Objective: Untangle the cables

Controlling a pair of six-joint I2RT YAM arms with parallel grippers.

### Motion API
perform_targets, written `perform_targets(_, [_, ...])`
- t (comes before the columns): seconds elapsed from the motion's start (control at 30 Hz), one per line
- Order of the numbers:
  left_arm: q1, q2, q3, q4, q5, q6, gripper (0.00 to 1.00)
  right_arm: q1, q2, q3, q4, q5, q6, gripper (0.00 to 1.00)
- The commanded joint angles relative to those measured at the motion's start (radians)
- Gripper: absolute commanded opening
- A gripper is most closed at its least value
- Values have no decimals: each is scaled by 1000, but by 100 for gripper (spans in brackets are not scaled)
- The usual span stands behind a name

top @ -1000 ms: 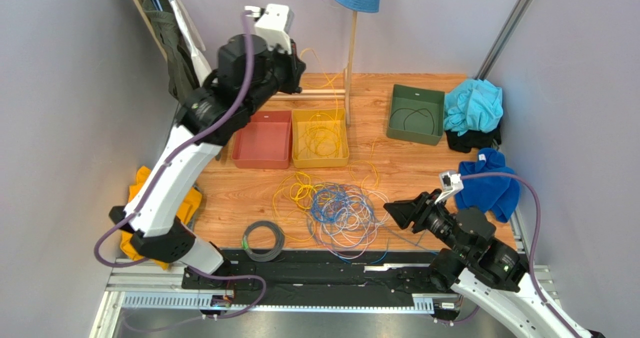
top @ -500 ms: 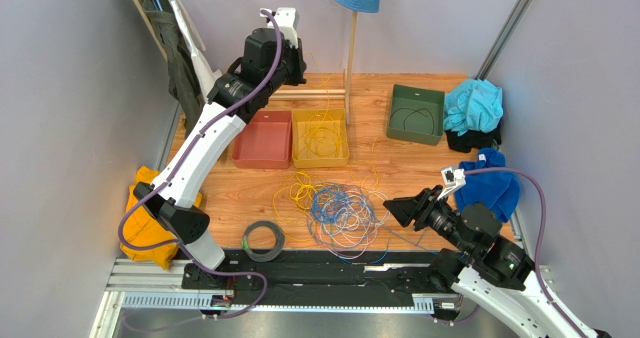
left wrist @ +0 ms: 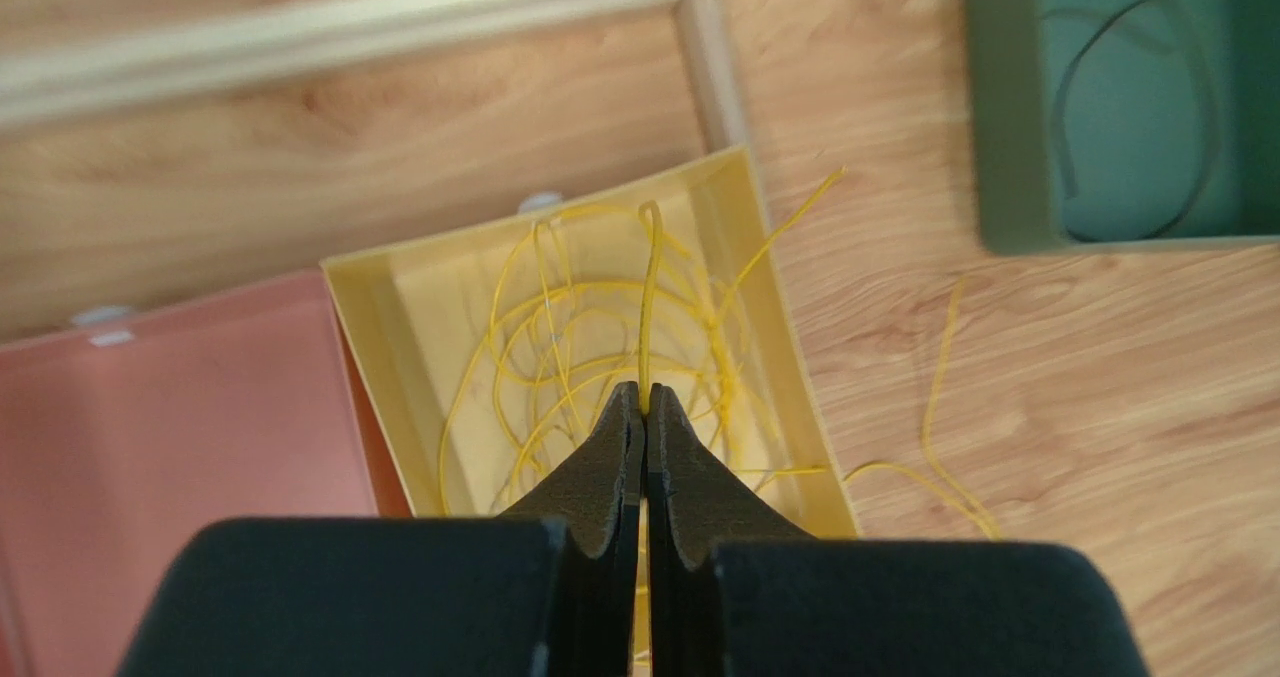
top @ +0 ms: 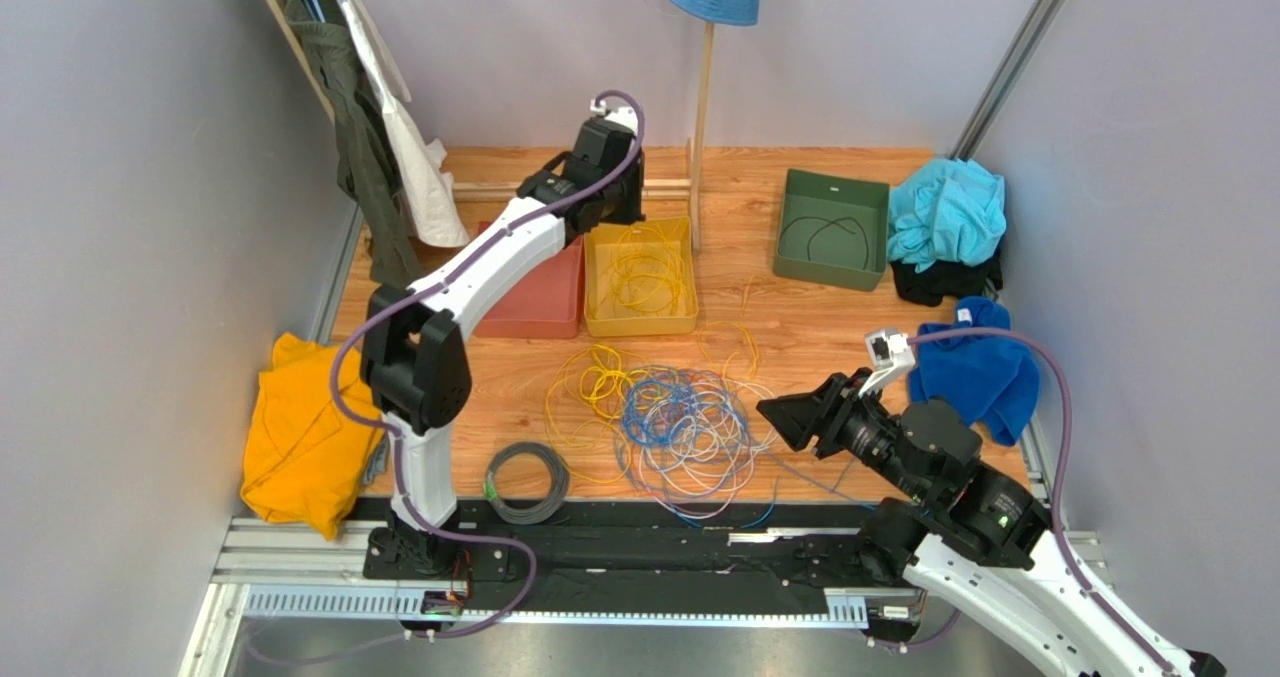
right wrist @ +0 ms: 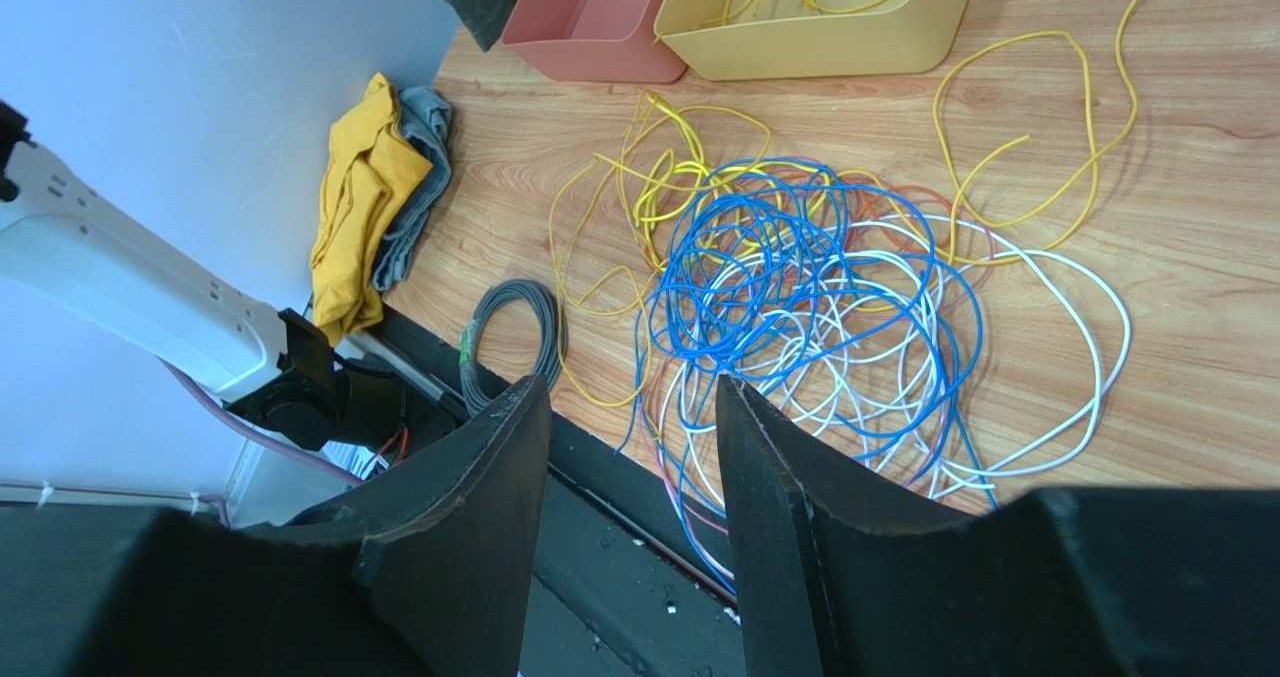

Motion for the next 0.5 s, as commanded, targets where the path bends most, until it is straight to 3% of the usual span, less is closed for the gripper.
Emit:
perform_targets(0.0, [28, 53, -36, 58, 45, -56, 0, 7, 6, -4, 49, 12, -23, 49])
perform_targets(0.13, [30, 81, -73, 46, 54, -65, 0, 7, 14, -13, 60, 12, -26, 49])
perform_targets(0.3, [30, -33, -218, 103, 68, -91, 67, 5, 15, -18, 60, 13, -27, 49])
perform_targets(0.33, [30, -80, -240, 109, 61, -96, 76, 5, 14, -19, 60, 15, -26, 48])
perform_targets(0.37, [30, -105, -259, 113, 53, -100, 98, 7, 11, -21, 60, 16, -26, 48])
perform_targets(0.47, [25, -211, -317, 104, 25, -106, 99, 7, 2, -27, 59, 19, -21, 48])
